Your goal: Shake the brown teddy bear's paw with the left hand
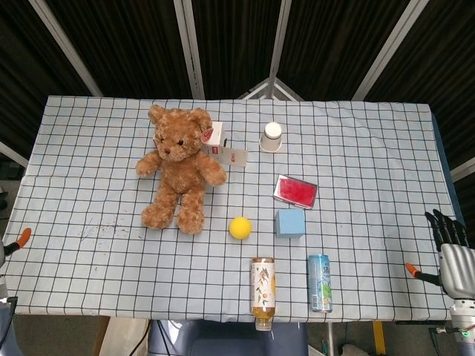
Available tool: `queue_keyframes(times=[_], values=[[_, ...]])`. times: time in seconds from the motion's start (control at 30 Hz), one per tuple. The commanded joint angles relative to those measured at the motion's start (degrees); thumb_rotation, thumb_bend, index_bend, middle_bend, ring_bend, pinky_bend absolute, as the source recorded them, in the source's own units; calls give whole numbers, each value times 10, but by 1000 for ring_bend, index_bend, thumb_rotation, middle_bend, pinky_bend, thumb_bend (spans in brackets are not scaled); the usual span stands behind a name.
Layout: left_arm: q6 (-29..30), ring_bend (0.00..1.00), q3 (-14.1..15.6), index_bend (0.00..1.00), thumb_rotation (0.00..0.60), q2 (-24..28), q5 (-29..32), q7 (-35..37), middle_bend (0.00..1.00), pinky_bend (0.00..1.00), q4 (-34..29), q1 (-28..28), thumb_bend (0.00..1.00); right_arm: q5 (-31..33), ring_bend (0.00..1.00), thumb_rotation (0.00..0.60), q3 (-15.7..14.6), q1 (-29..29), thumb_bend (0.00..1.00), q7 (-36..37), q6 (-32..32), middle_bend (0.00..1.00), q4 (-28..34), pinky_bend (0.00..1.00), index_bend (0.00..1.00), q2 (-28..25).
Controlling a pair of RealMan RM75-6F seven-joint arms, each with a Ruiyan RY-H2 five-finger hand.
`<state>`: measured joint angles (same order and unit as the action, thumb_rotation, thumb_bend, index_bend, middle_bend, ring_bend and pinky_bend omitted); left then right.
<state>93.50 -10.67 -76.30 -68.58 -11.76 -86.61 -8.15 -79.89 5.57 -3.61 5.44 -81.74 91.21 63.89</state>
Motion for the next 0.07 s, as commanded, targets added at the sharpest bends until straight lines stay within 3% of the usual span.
queue_keyframes(times=[0.03,0.07], values=[[8,0,4,202,600,11,-11,32,115,0,-9,16,293,2,0,600,1,1,131,1,-1,15,1,0,55,-1],[4,0,4,201,600,14,-7,34,114,0,-8,18,293,3,0,600,1,0,131,0,0,15,0,0,55,-1]])
